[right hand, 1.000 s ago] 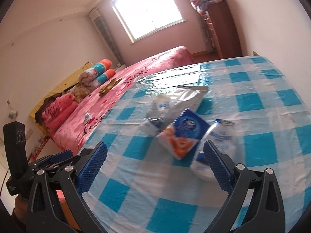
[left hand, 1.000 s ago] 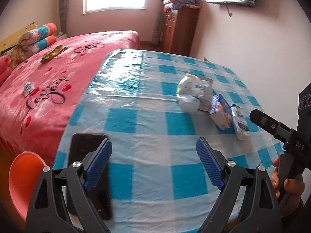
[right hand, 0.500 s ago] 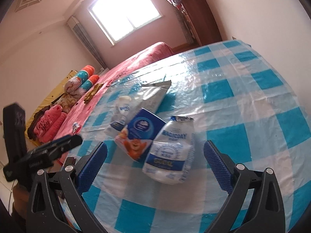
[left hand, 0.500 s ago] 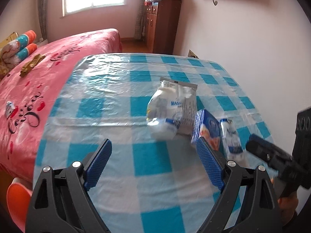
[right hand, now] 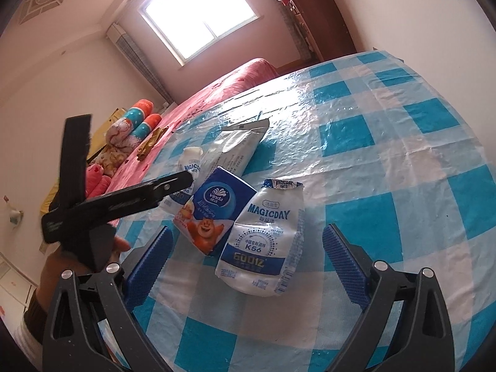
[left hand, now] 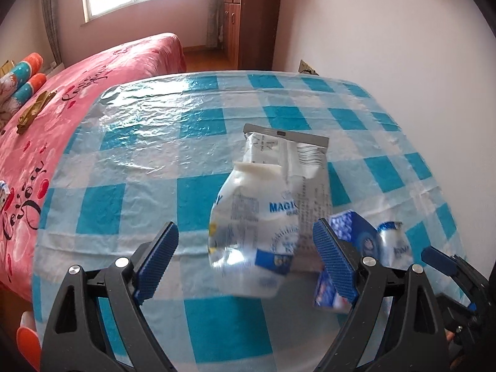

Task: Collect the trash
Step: 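Grasp the MAGICDAY yogurt bottle with the left gripper and lift it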

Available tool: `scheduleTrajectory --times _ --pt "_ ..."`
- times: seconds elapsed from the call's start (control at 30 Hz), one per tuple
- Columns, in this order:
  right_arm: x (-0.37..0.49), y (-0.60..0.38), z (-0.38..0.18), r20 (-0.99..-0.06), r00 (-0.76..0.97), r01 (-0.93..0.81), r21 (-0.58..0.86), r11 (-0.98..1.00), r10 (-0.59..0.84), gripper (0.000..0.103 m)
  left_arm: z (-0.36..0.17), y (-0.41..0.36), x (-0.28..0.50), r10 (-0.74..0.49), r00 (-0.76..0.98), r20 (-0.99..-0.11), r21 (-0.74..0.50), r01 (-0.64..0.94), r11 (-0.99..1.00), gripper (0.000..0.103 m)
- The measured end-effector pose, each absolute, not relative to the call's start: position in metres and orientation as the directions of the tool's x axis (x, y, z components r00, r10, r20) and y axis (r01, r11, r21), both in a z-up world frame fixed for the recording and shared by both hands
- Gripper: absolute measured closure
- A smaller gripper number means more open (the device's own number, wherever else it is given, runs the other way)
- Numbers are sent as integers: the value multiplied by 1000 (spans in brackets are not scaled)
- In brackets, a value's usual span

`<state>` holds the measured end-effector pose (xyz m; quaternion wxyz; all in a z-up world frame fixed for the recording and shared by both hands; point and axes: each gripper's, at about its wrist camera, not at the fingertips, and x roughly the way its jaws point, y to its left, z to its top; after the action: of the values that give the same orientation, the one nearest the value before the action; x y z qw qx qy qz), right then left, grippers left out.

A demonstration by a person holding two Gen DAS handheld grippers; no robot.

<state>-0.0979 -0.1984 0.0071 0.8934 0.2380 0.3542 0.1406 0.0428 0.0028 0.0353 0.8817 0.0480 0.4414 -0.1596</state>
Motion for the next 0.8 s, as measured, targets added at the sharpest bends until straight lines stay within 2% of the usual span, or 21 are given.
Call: scheduleTrajectory --times 0.1,0.3,0.47,0.53,0.63,0.8 --pt "-94 -203 4 -567 703 -79 538 839 430 19 29 2 50 -234 545 -805 -67 309 949 14" --pt "-89 -210 0 -569 691 -72 561 825 447 19 22 3 58 -248 537 -806 -109 277 955 15" --pt "-86 -205 -1 -586 678 -78 542 837 443 19 18 8 61 -276 514 -812 -164 254 953 24" --pt "-82 -202 -2 -602 664 -79 532 843 442 25 18 8 62 -273 519 -810 -166 244 956 30" --pt "-80 -199 -3 -614 660 -83 513 854 433 28 21 8 60 -270 527 -806 -168 234 958 39" --pt "-79 -193 -4 -631 653 -94 482 871 419 36 24 9 54 -239 543 -805 -159 191 969 41"
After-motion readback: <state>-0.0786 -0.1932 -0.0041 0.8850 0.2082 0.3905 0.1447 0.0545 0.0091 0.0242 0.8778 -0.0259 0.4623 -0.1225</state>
